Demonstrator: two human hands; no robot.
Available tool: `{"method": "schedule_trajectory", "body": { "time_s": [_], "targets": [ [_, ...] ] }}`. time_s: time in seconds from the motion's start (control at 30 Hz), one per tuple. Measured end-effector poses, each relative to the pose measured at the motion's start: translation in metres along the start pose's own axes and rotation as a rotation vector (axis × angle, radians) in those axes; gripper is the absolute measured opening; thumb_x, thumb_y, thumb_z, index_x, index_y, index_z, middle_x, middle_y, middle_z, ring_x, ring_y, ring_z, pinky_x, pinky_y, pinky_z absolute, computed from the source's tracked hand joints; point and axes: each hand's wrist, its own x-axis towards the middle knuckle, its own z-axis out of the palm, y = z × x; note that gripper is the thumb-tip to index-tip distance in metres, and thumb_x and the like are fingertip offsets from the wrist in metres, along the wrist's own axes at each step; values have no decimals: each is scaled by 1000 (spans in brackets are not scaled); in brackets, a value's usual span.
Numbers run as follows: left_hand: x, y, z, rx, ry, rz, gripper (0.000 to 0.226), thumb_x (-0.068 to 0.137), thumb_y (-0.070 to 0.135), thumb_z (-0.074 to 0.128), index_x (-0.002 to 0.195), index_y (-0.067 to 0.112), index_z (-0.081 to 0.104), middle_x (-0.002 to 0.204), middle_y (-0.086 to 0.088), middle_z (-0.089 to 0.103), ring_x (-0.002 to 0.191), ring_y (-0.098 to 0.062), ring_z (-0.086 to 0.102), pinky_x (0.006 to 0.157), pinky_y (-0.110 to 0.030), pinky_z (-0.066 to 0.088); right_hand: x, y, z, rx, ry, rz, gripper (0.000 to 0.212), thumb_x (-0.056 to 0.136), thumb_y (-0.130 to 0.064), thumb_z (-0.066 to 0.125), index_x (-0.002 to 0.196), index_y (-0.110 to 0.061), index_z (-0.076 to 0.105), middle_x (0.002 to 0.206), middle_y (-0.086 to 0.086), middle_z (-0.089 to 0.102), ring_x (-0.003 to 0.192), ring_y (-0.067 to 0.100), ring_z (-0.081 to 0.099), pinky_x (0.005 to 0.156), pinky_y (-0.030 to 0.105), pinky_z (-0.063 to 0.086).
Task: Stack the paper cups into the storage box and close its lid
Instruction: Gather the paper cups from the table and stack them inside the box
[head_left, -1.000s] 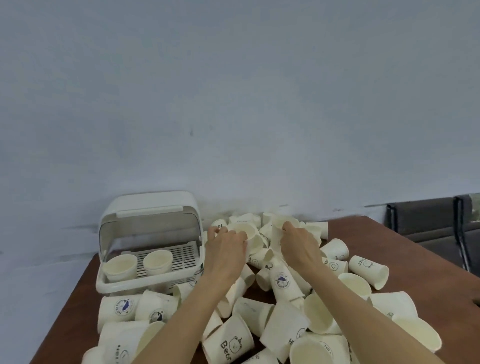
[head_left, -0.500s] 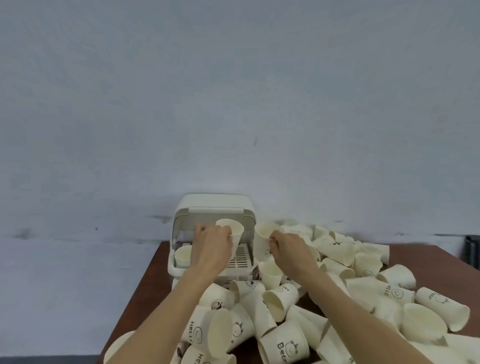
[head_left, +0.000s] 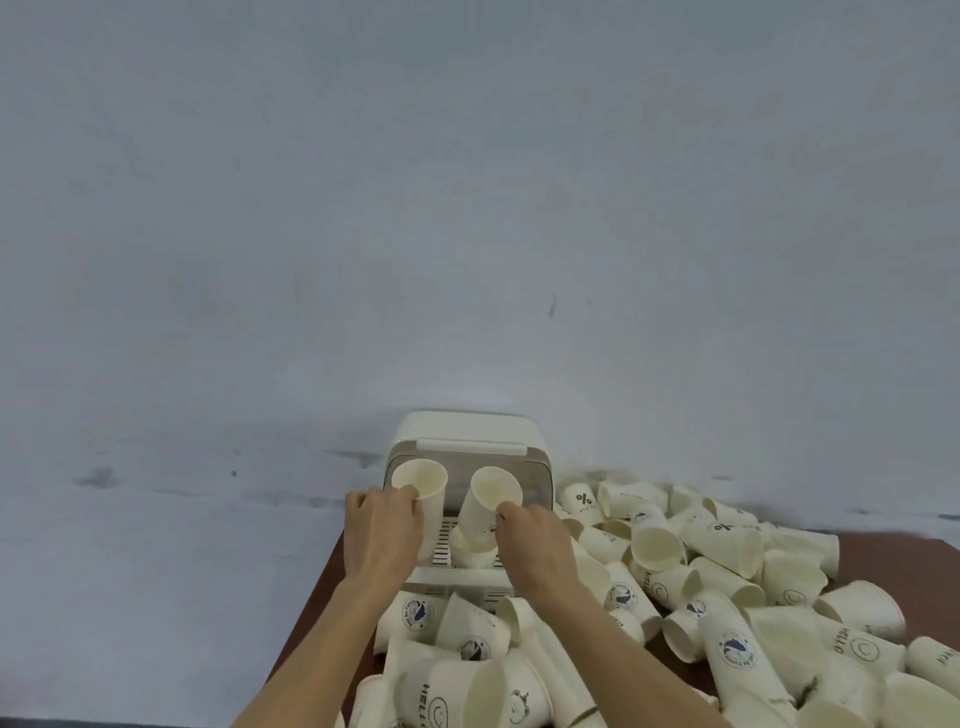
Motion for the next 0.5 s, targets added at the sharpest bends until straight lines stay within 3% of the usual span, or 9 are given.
{"method": "schedule_trajectory", "body": {
  "time_s": [0.07,0.17,0.27,0.3,0.4,0.5],
  "targets": [
    [-1,-3,5,-17,4,-13,19,94,23,54,89,20,72,75,0,69,72,-19,58,79,-34,40,1,-3,5,-27,-15,14,13,90,-8,43,81,-15,50,79,8,57,69,29,48,49,31,20],
    [-1,-7,15,-8,0,-9,15,90,20,60,85,20,73,73,2,70,70,-20,58,75,-35,42,4,-5,17,-35,-54,22,16,90,-4,45,94,-10,60,93,11,67,84,30,59,64,34,36],
    [-1,-12,20,0,-9,6,11,87,19,63,81,22,72,72,3,70,70,-19,58,75,-34,44,7,-1,29,-8,-110,20,22,88,1,42,99,-8,59,98,13,66,93,30,61,92,37,46],
    [-1,-13,20,-2,-16,10,12,88,19,62,81,22,72,74,2,70,72,-20,58,76,-34,44,7,-1,32,-4,-119,11,23,88,1,41,101,-7,58,100,13,65,94,30,61,92,37,47],
    [0,-19,27,3,-49,18,20,96,22,48,93,24,69,91,3,70,86,-18,56,83,-32,40,8,-3,35,-11,-140,-31,24,91,0,39,108,-8,53,103,13,64,95,29,60,68,33,39],
    [-1,-23,36,20,-89,25,25,98,22,43,98,26,67,98,4,70,90,-16,55,84,-30,39,8,-7,37,-25,-135,-66,27,90,0,40,114,-9,49,105,12,62,97,30,57,67,34,34]
  ]
}}
